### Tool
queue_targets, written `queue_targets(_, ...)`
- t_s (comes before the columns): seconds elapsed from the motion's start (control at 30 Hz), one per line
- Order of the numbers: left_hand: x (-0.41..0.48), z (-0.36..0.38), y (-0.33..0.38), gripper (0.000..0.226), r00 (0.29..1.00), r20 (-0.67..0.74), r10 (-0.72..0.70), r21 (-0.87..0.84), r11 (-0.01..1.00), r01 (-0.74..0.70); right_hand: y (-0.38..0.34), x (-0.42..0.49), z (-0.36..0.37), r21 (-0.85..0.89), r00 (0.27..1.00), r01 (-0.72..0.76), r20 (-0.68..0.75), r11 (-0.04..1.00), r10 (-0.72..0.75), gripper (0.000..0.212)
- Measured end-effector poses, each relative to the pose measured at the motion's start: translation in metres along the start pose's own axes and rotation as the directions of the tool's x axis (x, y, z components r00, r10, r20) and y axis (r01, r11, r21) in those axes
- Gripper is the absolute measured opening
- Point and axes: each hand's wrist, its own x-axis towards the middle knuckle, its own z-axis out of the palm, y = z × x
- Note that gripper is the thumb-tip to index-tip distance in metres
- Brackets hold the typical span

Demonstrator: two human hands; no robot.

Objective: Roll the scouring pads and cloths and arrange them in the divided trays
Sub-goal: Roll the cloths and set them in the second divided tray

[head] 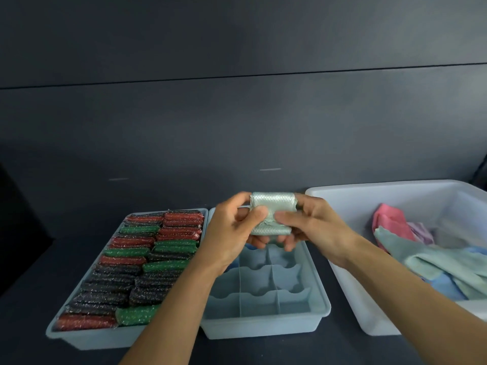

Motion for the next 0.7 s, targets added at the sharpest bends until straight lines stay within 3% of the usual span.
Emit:
queue_targets(0.03,0.000,-0.003,-0.002,0.013,1.000,0.011,-0.002,-0.019,1.000,0.002,0.002,0.001,0.001,0.052,1.000,0.013,-0.002,0.999,-0.013,0.013)
queue_targets(0.17,0.000,-0.015,-0.008,0.020,0.994,0.077,-0.076,-0.222,0.971,0.092,0.006,0.006,0.005,0.359,0.997,-0.008,0.073,0.933,-0.019,0.024)
queue_targets(0.3,0.007,-0.035,-0.014,0.033,0.962,0.212,-0.173,-0.323,0.917,0.236,0.010,0.014,0.008,0.383,0.988,-0.091,0.153,0.919,0.034,0.031)
queue_targets(0.37,0.010,-0.044,-0.017,0.026,0.940,0.275,-0.203,-0.242,0.932,0.272,0.015,0.019,0.009,0.252,0.987,-0.115,0.139,0.961,0.082,0.030)
queue_targets(0.47,0.014,-0.051,-0.030,0.018,0.937,0.264,-0.230,0.075,0.973,0.218,0.025,0.023,0.013,-0.084,0.995,-0.073,0.064,0.994,0.078,0.004)
queue_targets(0.5,0.015,-0.052,-0.036,0.021,0.934,0.265,-0.238,0.168,0.966,0.198,0.032,0.026,0.014,-0.174,0.993,-0.085,0.063,0.981,0.097,0.013)
queue_targets(0.57,0.016,-0.053,-0.045,0.029,0.936,0.267,-0.230,0.323,0.936,0.138,0.041,0.033,0.015,-0.341,0.984,-0.135,0.061,0.930,0.166,0.029)
queue_targets(0.7,0.019,-0.045,-0.063,0.038,0.957,0.225,-0.182,0.582,0.813,0.018,0.053,0.046,0.024,-0.682,0.975,-0.128,0.046,0.720,0.217,0.016)
